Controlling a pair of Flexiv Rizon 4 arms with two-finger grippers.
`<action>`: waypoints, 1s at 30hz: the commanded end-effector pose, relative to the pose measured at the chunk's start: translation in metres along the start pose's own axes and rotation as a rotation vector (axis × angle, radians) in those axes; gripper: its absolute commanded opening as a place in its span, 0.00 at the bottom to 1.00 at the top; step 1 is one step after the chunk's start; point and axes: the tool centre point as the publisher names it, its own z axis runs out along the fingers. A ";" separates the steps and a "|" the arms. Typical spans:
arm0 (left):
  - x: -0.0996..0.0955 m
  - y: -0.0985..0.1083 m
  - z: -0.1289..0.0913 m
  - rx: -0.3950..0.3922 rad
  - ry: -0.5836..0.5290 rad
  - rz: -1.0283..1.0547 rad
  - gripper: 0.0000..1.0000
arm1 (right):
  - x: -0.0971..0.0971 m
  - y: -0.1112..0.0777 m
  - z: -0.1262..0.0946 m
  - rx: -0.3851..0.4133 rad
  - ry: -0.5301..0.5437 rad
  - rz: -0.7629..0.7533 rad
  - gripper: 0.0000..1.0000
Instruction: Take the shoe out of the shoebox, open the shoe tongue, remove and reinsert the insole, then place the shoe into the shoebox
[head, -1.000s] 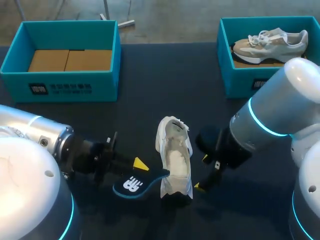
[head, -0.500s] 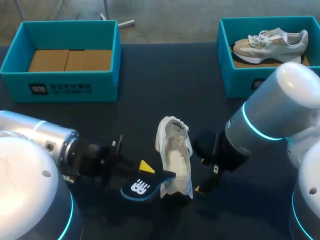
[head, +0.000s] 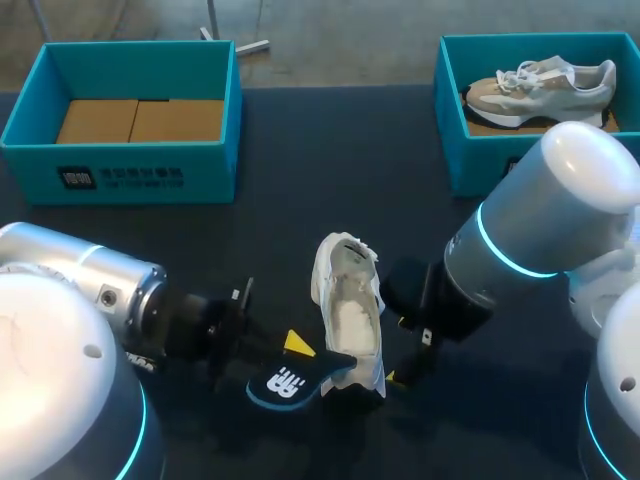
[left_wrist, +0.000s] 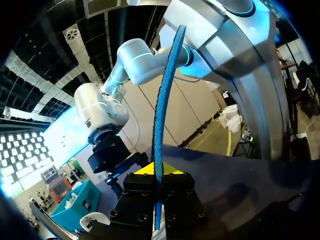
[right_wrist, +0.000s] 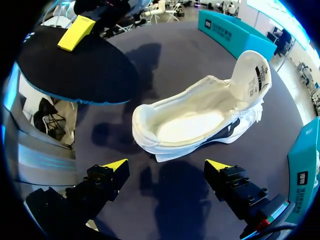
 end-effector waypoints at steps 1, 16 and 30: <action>0.000 0.007 0.006 0.005 0.009 -0.003 0.00 | 0.001 0.001 0.003 0.001 -0.005 0.001 1.00; -0.001 0.022 0.016 -0.026 0.021 0.044 0.00 | 0.001 0.001 0.003 0.001 -0.005 0.001 1.00; -0.001 0.028 0.016 -0.040 0.017 0.035 0.00 | 0.001 0.001 0.003 0.001 -0.005 0.001 1.00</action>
